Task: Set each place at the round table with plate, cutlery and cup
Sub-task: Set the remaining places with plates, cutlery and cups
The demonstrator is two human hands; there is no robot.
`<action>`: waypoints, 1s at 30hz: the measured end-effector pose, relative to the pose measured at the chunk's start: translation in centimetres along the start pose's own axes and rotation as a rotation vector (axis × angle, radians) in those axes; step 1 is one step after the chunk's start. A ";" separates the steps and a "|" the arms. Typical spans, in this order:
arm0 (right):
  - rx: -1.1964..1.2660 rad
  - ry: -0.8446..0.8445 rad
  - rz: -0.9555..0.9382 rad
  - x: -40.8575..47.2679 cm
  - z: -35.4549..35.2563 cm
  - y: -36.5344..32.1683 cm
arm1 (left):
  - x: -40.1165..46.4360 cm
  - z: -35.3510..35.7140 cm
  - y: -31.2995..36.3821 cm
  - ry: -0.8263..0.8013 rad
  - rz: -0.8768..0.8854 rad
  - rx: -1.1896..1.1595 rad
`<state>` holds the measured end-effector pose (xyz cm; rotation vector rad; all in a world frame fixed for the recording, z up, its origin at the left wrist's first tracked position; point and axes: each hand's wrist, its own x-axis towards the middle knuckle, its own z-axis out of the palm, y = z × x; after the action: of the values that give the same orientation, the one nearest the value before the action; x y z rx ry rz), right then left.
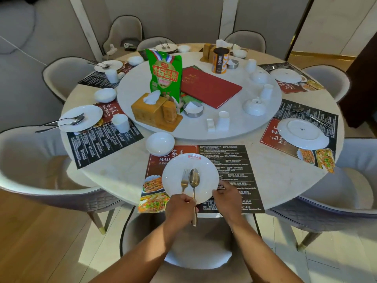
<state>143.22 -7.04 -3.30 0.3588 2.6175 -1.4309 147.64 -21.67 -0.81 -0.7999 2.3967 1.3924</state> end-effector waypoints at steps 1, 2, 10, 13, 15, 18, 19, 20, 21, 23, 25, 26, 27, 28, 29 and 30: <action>0.005 -0.007 0.014 0.0 0.0 0.0 | -0.1 -0.1 -0.2 0.002 -0.010 -0.014; 0.013 -0.016 0.027 -0.1 -0.1 -0.2 | -0.2 -0.1 -0.4 0.004 -0.019 -0.023; -0.002 -0.009 0.068 -0.2 0.1 -0.6 | -0.4 -0.2 -0.1 -0.011 -0.024 0.043; 0.010 -0.013 0.076 -0.4 0.0 -0.8 | -0.3 -0.1 0.4 -0.037 -0.012 0.138; 0.019 -0.015 0.080 -0.4 -0.1 -0.7 | -0.1 0.0 0.7 -0.051 -0.006 0.195; 0.042 -0.018 0.088 -0.3 0.1 -0.7 | 0.0 0.0 1.0 -0.040 -0.004 0.256; 0.050 -0.019 0.091 -0.3 0.1 -0.6 | -0.1 -0.1 1.1 -0.037 0.009 0.292; 0.060 -0.020 0.097 -0.2 0.1 -0.6 | -0.1 -0.2 1.1 -0.039 0.030 0.330; 0.069 -0.021 0.103 -0.2 0.1 -0.6 | -0.1 -0.3 1.2 -0.039 0.051 0.368; 0.082 -0.020 0.113 -0.1 0.2 -0.6 | -0.3 -0.7 1.3 -0.031 0.089 0.442; 0.088 -0.018 0.117 -0.1 0.2 -0.6 | -0.2 -0.9 1.2 -0.029 0.115 0.490; 0.090 -0.016 0.119 -0.1 0.2 -0.7 | -0.2 -0.9 1.2 -0.030 0.128 0.511; 0.090 -0.015 0.119 -0.1 0.2 -0.7 | -0.3 -1.1 1.2 -0.034 0.136 0.531; 0.088 -0.015 0.119 -0.1 0.3 -0.7 | -0.3 -1.1 1.3 -0.036 0.146 0.550; 0.086 -0.016 0.117 -0.2 0.2 -0.8 | -0.4 -1.1 1.3 -0.039 0.157 0.572; 0.085 -0.017 0.117 -0.2 0.2 -0.8 | -0.5 -1.2 1.3 -0.034 0.175 0.599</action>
<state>143.21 -7.68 -2.69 0.4983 2.4833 -1.5022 147.38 -21.97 1.00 -0.4109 2.6817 0.6464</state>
